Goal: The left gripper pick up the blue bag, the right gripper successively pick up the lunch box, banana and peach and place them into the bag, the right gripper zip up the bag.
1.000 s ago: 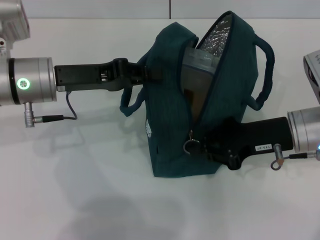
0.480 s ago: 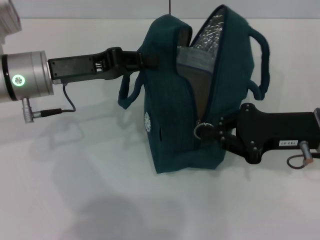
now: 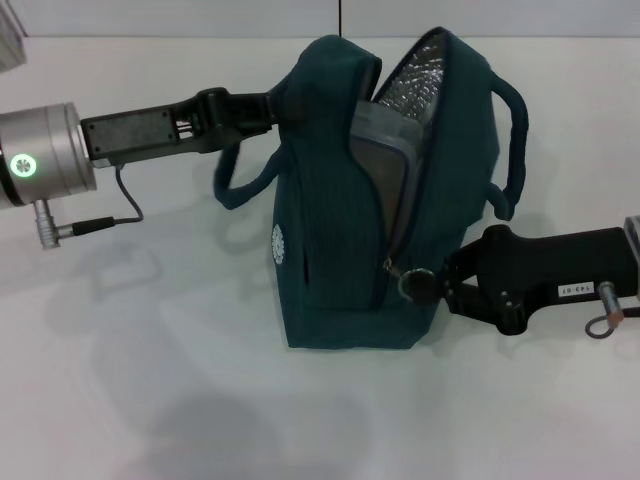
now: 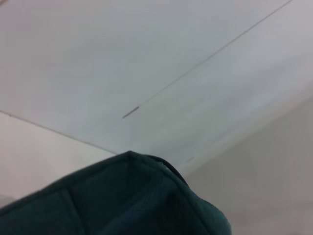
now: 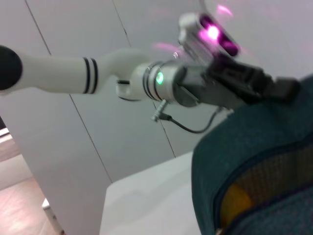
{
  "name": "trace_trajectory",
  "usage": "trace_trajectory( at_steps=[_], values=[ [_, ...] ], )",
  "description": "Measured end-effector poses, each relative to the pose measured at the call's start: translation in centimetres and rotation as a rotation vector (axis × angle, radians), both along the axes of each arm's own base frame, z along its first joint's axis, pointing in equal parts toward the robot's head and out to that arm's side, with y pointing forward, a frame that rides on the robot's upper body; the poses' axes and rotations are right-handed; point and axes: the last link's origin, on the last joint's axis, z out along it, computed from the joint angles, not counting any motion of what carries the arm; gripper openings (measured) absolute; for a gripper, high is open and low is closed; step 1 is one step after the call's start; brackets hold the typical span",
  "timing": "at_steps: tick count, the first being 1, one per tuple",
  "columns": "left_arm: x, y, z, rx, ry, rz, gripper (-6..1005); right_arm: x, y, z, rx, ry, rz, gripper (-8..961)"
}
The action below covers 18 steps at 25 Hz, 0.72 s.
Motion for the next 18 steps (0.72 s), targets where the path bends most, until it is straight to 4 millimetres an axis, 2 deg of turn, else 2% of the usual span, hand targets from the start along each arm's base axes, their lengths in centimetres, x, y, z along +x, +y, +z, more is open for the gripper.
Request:
trace_trajectory(
  at_steps=[7, 14, 18],
  values=[
    [-0.3, -0.1, 0.3, 0.035, -0.001, -0.015, 143, -0.6, -0.3, 0.9, 0.073, 0.02, 0.054, 6],
    [-1.4, -0.7, 0.6, 0.088, 0.005, -0.021, 232, -2.1, -0.3, 2.0, 0.139, 0.125, 0.135, 6],
    [-2.2, -1.3, 0.8, 0.145, 0.02, -0.046, 235, -3.0, 0.0, 2.1, 0.156, 0.154, 0.178, 7]
  ],
)
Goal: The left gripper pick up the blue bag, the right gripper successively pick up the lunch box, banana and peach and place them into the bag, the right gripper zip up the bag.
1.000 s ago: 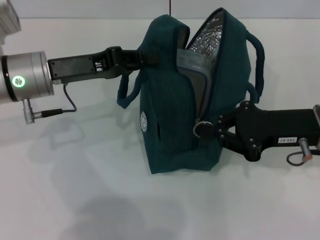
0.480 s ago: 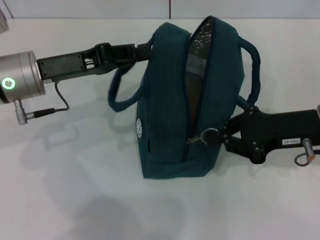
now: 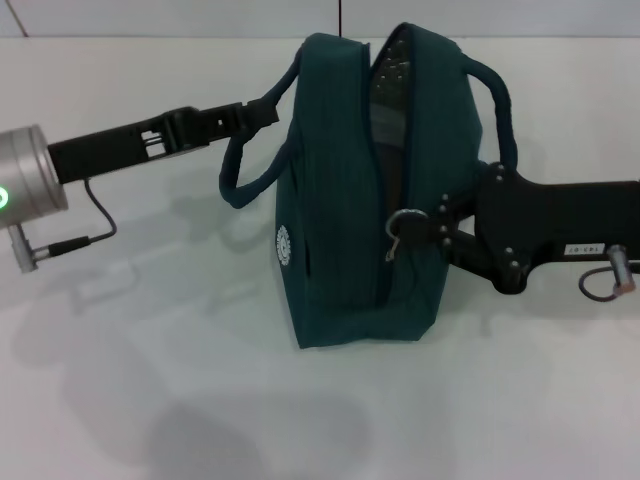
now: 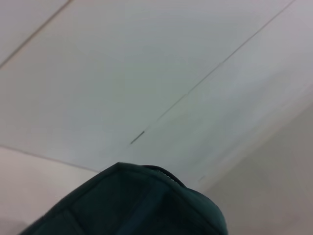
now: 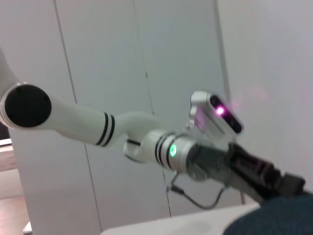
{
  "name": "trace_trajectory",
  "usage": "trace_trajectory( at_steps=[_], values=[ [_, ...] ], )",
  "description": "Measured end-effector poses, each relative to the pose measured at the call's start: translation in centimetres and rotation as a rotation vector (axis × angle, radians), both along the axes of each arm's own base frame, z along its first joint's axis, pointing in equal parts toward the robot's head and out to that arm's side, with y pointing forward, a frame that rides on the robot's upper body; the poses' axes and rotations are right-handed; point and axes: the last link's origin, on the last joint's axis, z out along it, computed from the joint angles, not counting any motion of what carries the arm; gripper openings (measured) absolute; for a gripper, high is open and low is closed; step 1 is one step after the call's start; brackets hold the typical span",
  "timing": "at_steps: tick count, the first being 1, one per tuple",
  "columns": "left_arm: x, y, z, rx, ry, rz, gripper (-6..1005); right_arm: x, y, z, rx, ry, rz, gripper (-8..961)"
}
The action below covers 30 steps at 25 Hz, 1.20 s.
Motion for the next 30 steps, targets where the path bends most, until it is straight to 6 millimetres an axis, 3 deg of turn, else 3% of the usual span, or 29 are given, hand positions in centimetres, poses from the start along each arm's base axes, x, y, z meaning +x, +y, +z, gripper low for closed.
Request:
trace_trajectory(
  at_steps=[4, 13, 19, 25, 30],
  values=[
    [-1.0, -1.1, -0.5, 0.073, 0.029, -0.047, 238, -0.8, 0.4, 0.0, 0.011, 0.035, 0.02, 7],
    [-1.8, -4.9, -4.4, 0.098, -0.011, -0.128, 594, -1.7, 1.8, -0.6, 0.041, 0.107, -0.008, 7],
    [-3.1, -6.1, -4.6, 0.157, 0.001, -0.113, 736, -2.4, 2.1, -0.2, 0.077, 0.164, 0.01, 7],
    [-3.7, -5.6, -2.8, 0.315, -0.033, -0.073, 753, -2.3, 1.3, 0.0, 0.045, 0.198, 0.024, 7],
    [-2.7, -3.9, -3.1, 0.306, 0.0, -0.102, 753, -1.8, 1.0, -0.3, 0.032, 0.201, 0.007, 7]
  ],
)
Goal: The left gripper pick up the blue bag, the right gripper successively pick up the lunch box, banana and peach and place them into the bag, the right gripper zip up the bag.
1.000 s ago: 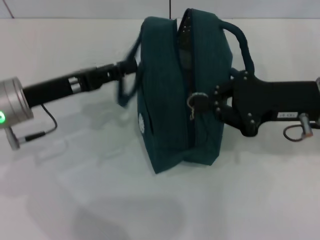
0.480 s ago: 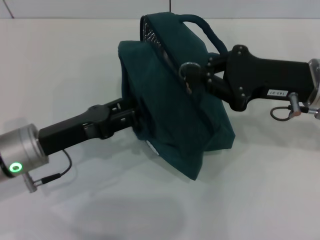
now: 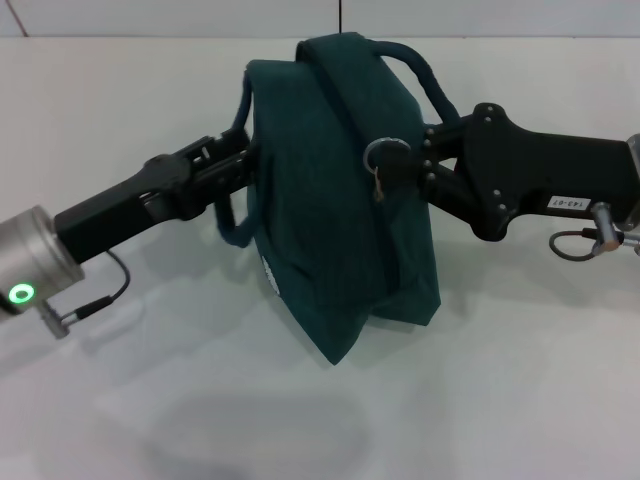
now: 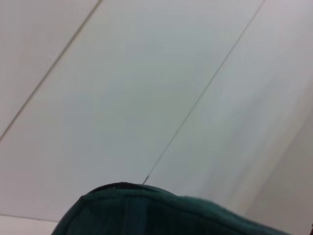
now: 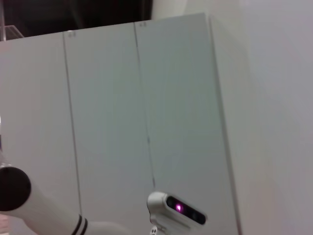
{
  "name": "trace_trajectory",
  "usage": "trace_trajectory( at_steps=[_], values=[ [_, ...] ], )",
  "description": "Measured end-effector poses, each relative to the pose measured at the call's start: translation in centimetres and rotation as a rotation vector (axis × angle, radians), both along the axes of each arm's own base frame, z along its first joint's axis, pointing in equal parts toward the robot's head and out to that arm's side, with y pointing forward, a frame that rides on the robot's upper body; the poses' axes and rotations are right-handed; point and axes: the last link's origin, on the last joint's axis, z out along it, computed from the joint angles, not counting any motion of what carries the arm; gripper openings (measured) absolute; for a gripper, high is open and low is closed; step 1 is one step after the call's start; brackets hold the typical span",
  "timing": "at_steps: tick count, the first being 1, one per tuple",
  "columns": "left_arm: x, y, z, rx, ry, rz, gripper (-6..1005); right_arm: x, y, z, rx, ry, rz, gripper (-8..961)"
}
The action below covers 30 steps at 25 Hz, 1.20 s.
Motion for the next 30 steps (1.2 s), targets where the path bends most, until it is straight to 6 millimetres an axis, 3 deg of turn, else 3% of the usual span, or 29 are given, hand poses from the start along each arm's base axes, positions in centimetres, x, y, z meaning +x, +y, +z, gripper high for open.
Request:
trace_trajectory(
  at_steps=[7, 14, 18, 23, 30],
  values=[
    [0.3, 0.6, 1.1, 0.035, 0.007, -0.036, 752, 0.7, 0.6, -0.5, 0.015, -0.016, -0.051, 7],
    [-0.6, -3.1, 2.5, 0.126, -0.028, -0.122, 751, 0.4, 1.2, -0.6, 0.038, -0.032, -0.058, 7],
    [-1.6, -5.0, 1.8, 0.127, -0.041, -0.092, 751, 0.0, 1.7, -0.8, 0.048, -0.04, -0.057, 7],
    [-2.2, -7.3, -0.7, 0.059, -0.057, -0.065, 750, -1.0, 2.0, -0.9, 0.063, -0.025, -0.025, 7],
    [-2.3, -8.0, -2.5, 0.042, -0.043, -0.049, 740, -1.9, 2.2, -1.0, 0.097, 0.023, 0.01, 7]
  ],
)
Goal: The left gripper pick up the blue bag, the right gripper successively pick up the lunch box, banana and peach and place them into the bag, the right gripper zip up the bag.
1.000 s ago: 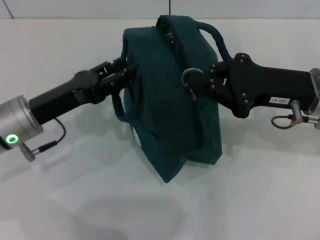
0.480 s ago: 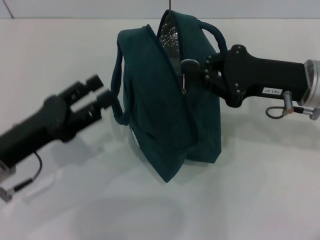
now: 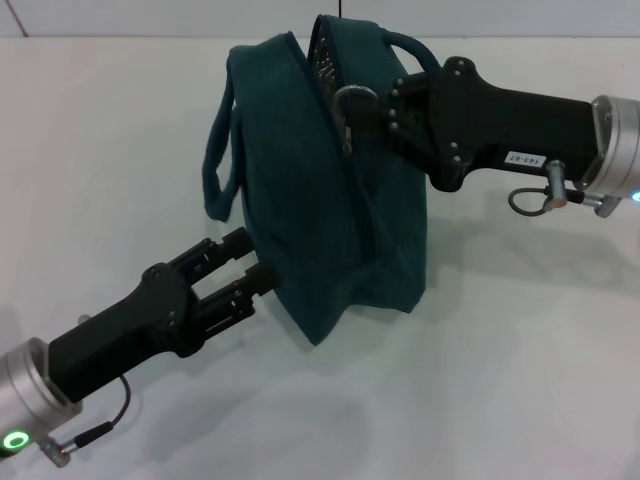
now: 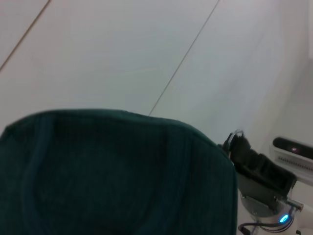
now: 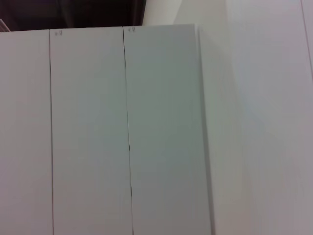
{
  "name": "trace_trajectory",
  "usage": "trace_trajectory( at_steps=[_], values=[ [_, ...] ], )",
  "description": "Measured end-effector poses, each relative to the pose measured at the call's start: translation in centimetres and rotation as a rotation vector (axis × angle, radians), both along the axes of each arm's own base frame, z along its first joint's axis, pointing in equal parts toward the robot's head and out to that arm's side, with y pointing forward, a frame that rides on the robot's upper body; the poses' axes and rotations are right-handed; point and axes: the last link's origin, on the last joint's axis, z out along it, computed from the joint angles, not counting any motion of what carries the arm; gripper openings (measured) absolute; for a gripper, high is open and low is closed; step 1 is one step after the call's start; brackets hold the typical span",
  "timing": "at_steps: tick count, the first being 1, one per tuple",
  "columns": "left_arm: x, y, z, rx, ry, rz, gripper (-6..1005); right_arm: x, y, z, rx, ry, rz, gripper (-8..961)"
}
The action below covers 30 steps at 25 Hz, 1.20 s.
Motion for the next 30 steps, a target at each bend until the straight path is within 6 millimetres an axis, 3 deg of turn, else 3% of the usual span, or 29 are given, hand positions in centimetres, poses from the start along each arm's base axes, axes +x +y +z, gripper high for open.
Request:
trace_trajectory(
  at_steps=[15, 25, 30],
  values=[
    [1.1, 2.6, -2.2, -0.022, 0.034, 0.04, 704, -0.5, 0.8, -1.0, 0.011, -0.028, -0.006, 7],
    [1.0, 4.3, -2.6, 0.0, 0.052, 0.108, 680, -0.4, 0.7, -1.1, 0.014, -0.021, -0.02, 8],
    [0.7, 4.8, -2.5, 0.014, 0.061, 0.137, 601, -0.2, 0.7, -1.2, 0.01, -0.021, -0.026, 8]
  ],
)
